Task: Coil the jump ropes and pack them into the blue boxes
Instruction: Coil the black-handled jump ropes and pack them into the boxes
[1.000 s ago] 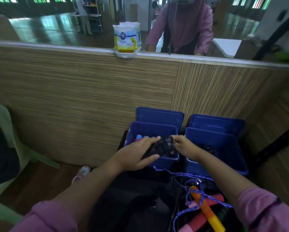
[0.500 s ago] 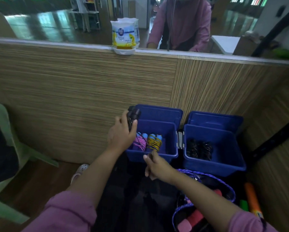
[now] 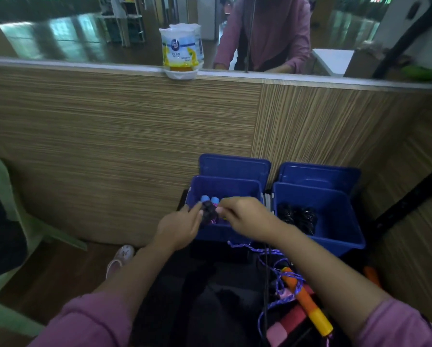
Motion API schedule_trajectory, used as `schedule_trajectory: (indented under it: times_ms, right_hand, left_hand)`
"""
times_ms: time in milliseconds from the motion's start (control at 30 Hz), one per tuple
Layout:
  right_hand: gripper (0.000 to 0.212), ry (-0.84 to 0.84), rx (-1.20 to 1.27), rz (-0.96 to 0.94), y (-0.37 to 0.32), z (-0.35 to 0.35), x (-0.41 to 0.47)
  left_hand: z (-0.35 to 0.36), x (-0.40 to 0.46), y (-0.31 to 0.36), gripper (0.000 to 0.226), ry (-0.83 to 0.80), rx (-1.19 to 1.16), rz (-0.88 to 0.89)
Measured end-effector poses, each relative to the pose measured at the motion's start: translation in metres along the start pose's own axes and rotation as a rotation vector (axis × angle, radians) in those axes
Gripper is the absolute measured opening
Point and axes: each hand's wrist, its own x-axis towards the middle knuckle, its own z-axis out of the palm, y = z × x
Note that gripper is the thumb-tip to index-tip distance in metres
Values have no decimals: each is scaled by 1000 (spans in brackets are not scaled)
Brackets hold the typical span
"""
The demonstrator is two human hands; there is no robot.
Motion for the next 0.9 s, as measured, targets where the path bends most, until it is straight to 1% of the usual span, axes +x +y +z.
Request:
schedule_trajectory:
  times_ms: [67,133,200,267,300,400,467,533,567,633,700,767,833,900]
  right_hand:
    - [23,-47,120,73,16,-8,7]
    - [26,-91,216,140,30,-8,11]
    - [25,-133,295,179,45,-4,13]
    - [25,-154,370,191,58,2,14]
    - [25,-157,405,194,65,6,14]
    - [29,-154,468,200,79,17,11]
    - [28,-154,504,206,83,24,9]
    - [22,-130,630,234,81,27,7]
    - [21,-111,752,279,79,30,5]
    - [23,-73,891,360,73,37,1]
    - [32,-47,910,407,66,47,-2]
    - [36,-40,978,459,54,56,-1]
    - [36,-52,1060,519,36,64,1]
    - [33,-100,1049,538,18,72,1]
  left_hand:
    - [1,-8,4,73,-35,-15,217]
    - [1,-15,7,70,-66,-48,393]
    - [-2,-21,14,66,-107,-89,462]
    - [-7,-27,21,63,-123,-205,409]
    - [-12,-28,24,65,-124,-260,384]
    - [-22,-32,29,83,-140,-307,413]
    - [-25,-32,32,87,-127,-327,427]
    - [-26,-29,33,79,-42,-381,433]
    - [-27,-27,32,74,16,-395,442]
    - [-28,-22,30,66,132,-451,417]
    - [-32,-14,28,59,249,-543,315]
    - [-36,-3,27,55,363,-591,199]
    - [-40,7,27,56,449,-616,98]
    - [-43,15,27,55,527,-640,-17]
